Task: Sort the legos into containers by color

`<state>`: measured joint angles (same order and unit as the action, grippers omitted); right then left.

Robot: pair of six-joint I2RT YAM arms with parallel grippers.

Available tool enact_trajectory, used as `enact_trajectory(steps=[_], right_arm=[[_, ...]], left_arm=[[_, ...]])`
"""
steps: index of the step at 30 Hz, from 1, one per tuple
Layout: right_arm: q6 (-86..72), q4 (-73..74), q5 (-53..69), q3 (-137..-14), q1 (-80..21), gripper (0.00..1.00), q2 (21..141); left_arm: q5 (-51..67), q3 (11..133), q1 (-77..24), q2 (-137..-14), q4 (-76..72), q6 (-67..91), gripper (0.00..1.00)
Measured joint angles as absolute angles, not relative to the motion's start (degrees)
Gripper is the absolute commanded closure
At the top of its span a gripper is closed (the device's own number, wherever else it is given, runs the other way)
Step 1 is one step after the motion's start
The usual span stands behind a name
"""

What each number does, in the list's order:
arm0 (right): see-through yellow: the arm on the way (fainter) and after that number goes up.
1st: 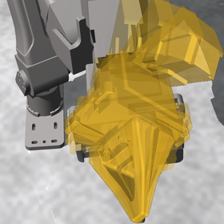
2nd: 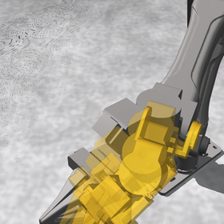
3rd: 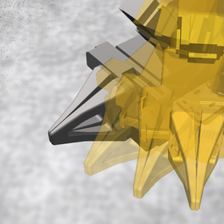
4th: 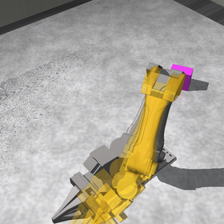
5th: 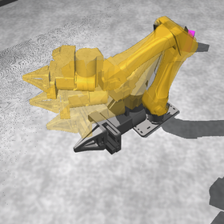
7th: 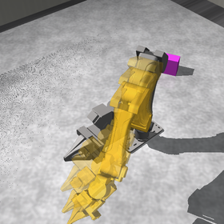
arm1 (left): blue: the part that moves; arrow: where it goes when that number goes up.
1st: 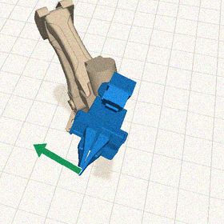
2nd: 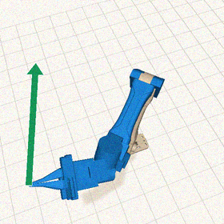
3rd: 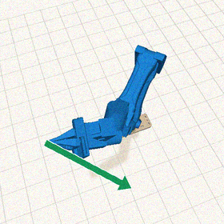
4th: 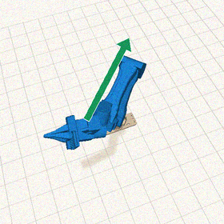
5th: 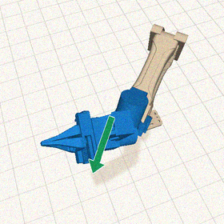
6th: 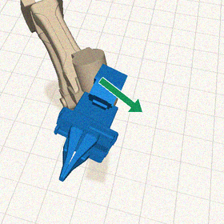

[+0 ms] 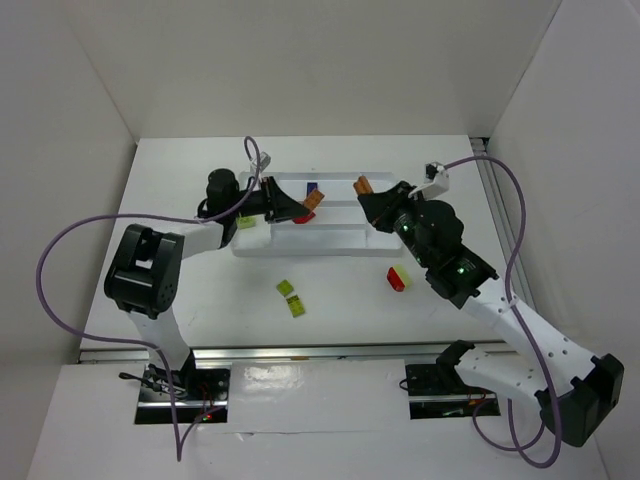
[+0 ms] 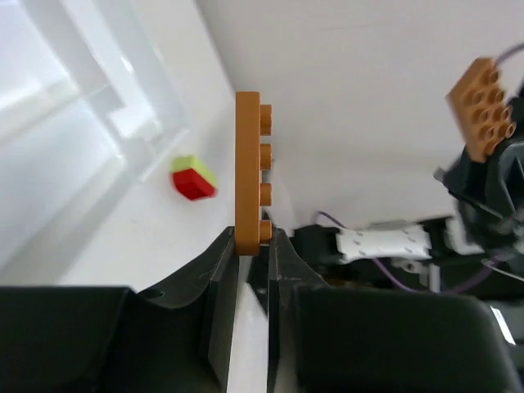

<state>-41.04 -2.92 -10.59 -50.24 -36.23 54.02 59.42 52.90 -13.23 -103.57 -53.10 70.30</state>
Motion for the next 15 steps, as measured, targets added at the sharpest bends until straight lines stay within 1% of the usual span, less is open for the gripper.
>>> enact_trajectory(steps=[4,7,11,15], right_arm=[[-39.4,4.9,-17.5,-50.2,-36.2,0.88,55.4],[-37.7,8.1,-20.0,-50.3,-36.1,0.88,58.9],[-35.8,10.3,-20.5,-50.7,-34.8,0.88,65.0],[-34.7,9.9,-17.1,-50.7,-29.1,0.88,67.8]], left_arm=[[52.9,61.8,-14.4,-102.6,-30.9,55.7,1.0],[45.8,67.9,-15.9,-101.5,-14.7,45.9,1.0],[36.8,72.8,-19.4,-100.1,-0.7,38.3,1.0],[26.7,73.4,-23.2,-98.6,10.2,33.1,1.0]])
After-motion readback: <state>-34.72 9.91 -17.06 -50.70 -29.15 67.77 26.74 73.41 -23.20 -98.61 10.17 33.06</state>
